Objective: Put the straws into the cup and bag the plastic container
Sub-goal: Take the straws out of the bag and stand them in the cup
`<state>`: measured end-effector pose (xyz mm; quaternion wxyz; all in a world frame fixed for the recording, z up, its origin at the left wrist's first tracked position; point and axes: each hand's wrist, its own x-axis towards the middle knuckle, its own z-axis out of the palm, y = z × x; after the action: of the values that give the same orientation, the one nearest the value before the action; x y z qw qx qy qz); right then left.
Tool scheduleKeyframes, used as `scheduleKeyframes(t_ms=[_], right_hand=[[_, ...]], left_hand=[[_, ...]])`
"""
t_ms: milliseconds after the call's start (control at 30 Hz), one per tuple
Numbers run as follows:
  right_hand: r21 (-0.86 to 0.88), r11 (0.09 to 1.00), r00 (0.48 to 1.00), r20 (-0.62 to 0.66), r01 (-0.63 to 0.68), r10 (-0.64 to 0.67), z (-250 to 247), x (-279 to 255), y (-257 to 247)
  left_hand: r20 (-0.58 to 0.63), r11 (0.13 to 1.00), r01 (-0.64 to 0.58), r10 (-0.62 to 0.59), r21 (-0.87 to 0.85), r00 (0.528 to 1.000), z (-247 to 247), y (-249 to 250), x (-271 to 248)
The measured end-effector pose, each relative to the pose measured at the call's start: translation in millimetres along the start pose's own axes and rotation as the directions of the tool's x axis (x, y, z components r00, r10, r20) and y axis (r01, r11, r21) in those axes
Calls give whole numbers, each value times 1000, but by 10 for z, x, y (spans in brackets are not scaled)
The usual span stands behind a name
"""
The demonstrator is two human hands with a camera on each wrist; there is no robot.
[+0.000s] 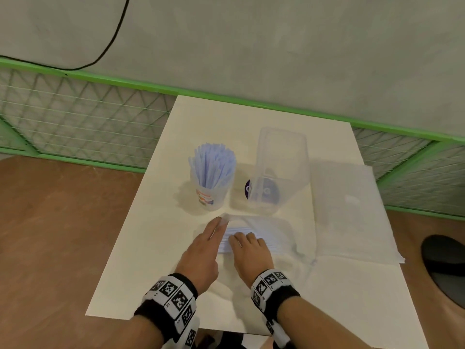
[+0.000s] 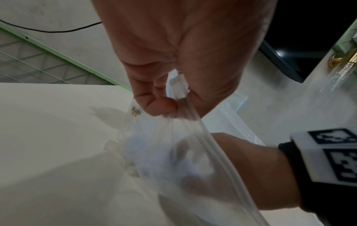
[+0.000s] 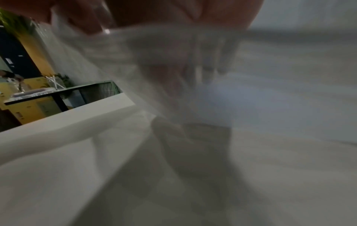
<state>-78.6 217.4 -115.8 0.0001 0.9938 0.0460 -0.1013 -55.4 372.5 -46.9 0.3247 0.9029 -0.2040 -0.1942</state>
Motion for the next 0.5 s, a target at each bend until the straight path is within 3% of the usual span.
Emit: scheduleKeyframes(t_ms=[267,500], right_hand=[[-46,999,987,159,11,-4,-76,30,-37],[-62,998,987,158,29,-19,-30,100,7]], left_hand=[[0,1000,2,-2,-2,1000,-7,-40,-17],[-8,1000,19,-19,-14,1000,-18,-46,-46]])
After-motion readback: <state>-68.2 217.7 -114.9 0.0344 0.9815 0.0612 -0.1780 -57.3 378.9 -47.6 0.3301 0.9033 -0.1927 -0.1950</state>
